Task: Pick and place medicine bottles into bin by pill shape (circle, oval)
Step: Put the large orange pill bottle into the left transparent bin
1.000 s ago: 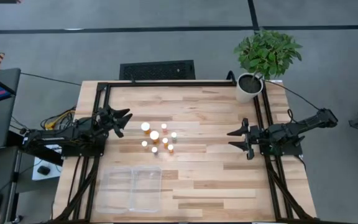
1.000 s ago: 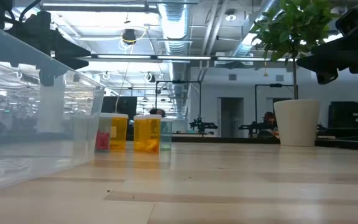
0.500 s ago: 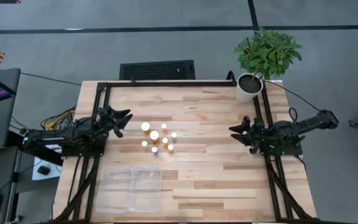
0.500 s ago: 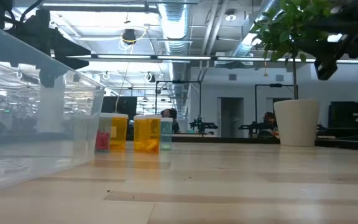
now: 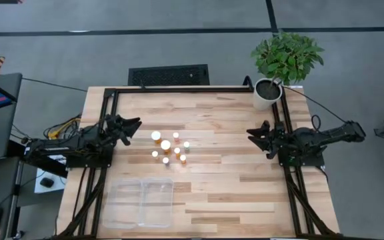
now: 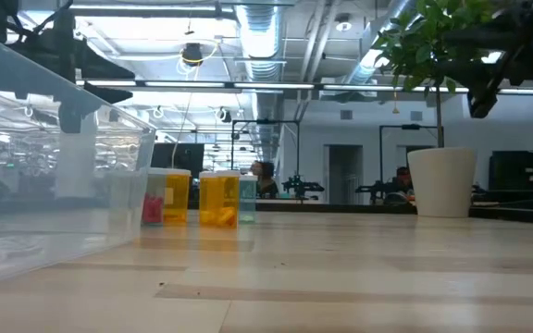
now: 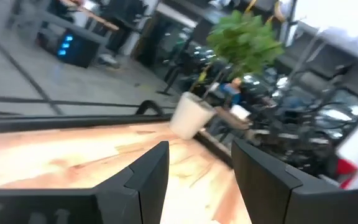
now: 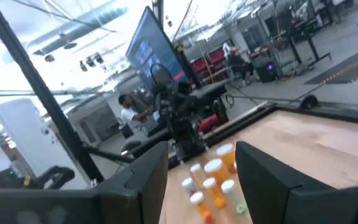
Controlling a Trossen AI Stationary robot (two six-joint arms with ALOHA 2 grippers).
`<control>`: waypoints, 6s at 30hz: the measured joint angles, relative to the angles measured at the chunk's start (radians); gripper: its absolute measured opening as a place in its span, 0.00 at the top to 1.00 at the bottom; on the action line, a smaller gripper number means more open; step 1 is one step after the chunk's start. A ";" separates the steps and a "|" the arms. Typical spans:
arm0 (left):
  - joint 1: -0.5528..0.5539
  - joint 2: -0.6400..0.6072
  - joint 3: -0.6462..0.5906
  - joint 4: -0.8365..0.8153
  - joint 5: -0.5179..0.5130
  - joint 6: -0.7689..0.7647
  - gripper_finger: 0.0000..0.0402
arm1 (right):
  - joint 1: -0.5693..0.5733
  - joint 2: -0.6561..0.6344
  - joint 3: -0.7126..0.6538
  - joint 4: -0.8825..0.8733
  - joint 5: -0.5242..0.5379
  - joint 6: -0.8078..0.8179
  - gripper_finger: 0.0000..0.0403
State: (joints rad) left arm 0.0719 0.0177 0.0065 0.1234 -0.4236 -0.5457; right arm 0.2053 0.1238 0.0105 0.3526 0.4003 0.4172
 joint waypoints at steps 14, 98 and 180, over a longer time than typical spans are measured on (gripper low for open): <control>0.000 0.194 0.338 -0.305 -0.010 0.095 0.58 | -0.064 0.165 0.144 -0.023 0.093 -0.163 0.50; 0.215 1.205 0.586 -0.502 0.400 0.711 0.48 | -0.088 0.617 0.284 -0.223 -0.040 -0.156 0.42; -1.173 1.586 1.076 -1.321 0.077 -1.064 0.44 | -0.088 0.617 0.284 -0.345 -0.041 -0.101 0.42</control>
State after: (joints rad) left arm -1.1007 1.6041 1.0828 -1.1980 -0.3470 -1.6093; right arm 0.1169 0.7410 0.2947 0.0074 0.3590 0.3159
